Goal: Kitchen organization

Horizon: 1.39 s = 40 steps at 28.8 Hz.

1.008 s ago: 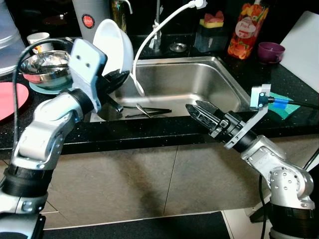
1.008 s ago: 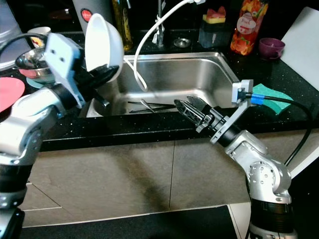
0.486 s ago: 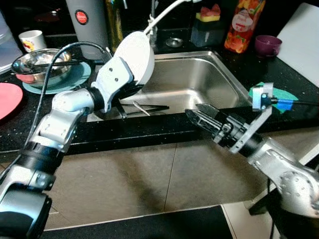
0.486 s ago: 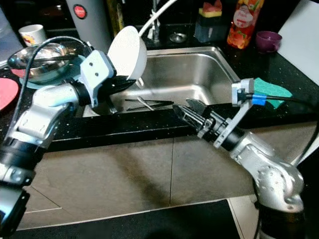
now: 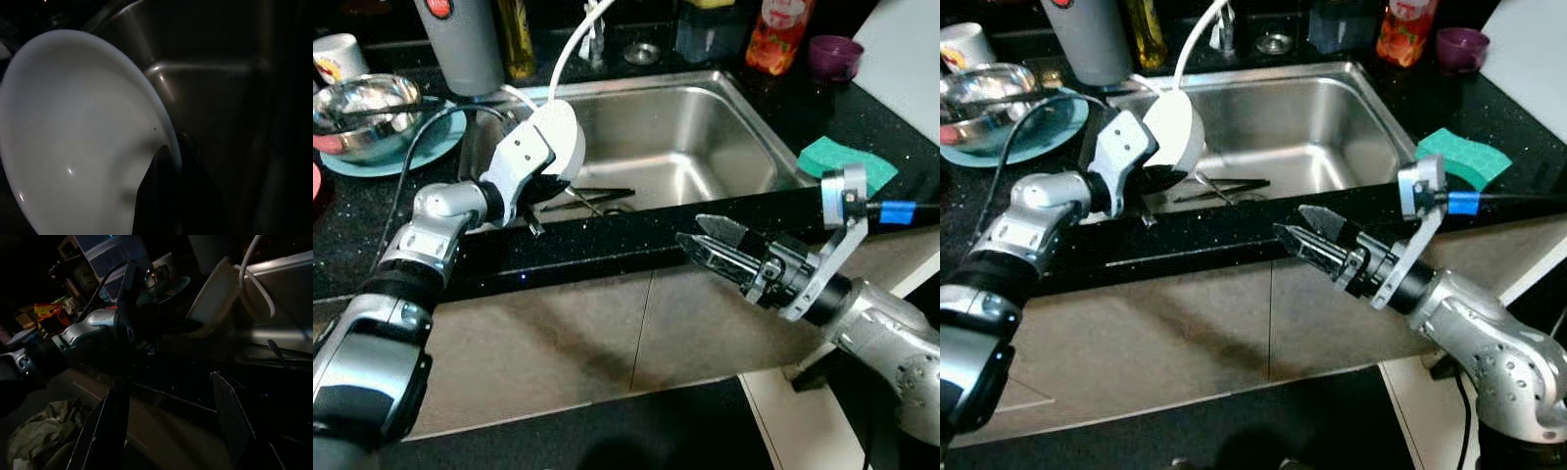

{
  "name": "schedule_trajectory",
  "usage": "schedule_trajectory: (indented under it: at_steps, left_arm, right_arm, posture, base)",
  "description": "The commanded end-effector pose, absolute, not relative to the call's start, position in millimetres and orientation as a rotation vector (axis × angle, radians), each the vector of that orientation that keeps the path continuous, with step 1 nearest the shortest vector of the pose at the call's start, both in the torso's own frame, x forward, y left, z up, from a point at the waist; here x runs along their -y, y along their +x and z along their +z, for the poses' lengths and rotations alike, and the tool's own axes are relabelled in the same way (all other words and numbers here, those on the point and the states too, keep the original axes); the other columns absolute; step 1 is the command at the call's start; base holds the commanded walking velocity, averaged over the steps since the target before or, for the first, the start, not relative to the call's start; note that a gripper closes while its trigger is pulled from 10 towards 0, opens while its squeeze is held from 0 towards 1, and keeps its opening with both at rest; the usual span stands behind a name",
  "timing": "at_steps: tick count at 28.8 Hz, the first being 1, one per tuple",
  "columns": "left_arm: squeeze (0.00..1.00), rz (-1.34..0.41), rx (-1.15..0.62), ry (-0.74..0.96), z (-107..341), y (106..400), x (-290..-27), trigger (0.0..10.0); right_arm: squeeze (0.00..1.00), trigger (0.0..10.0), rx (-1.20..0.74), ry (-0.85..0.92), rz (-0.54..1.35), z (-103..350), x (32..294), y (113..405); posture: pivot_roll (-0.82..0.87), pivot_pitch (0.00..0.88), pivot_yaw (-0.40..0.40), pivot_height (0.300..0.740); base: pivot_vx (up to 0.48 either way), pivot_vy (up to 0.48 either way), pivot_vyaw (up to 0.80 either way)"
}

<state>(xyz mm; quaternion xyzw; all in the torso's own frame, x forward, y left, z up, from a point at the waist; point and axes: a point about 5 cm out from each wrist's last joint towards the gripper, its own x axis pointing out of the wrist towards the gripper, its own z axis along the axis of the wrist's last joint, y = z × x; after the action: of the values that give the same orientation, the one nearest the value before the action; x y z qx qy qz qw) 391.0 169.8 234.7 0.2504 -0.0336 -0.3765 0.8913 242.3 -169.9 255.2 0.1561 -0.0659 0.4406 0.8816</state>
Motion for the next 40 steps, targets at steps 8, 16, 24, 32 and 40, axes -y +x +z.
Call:
schedule_trajectory:
  at_steps: [8,16,24,32,40]
  left_arm:
    - [1.00,-0.814,0.058,0.471,229.3,394.2,-167.1,10.0]
    - [0.00,-0.796,0.311,0.464,287.9,391.7,-166.9,10.0]
    - [0.00,-0.776,0.644,0.254,339.8,333.4,-161.8,10.0]
    - [0.00,-0.617,0.660,0.277,332.7,284.6,-167.1,10.0]
    - [0.00,-0.242,0.488,0.532,312.8,258.3,-200.0,10.0]
  right_arm:
    - [0.00,10.0,0.111,0.333,0.946,257.4,164.1,235.5]
    - [0.00,10.0,0.143,0.375,0.950,260.0,158.7,240.9]
    - [0.00,10.0,0.179,0.455,0.988,257.8,138.2,249.6]
    - [0.00,10.0,0.205,0.525,1.029,252.5,126.3,261.6]
    - [0.00,10.0,0.203,0.551,1.133,245.8,102.5,270.8]
  posture:
    - [-0.08,0.154,0.021,0.740]
    - [-0.05,0.111,0.017,0.740]
    - [0.01,0.061,-0.010,0.740]
    - [0.11,0.012,-0.042,0.740]
    - [0.17,0.000,-0.065,0.740]
  base:
    - [0.000,0.000,0.00]
    - [0.000,0.000,0.00]
    - [0.000,0.000,0.00]
    - [0.000,0.000,0.40]
    - [0.000,0.000,0.80]
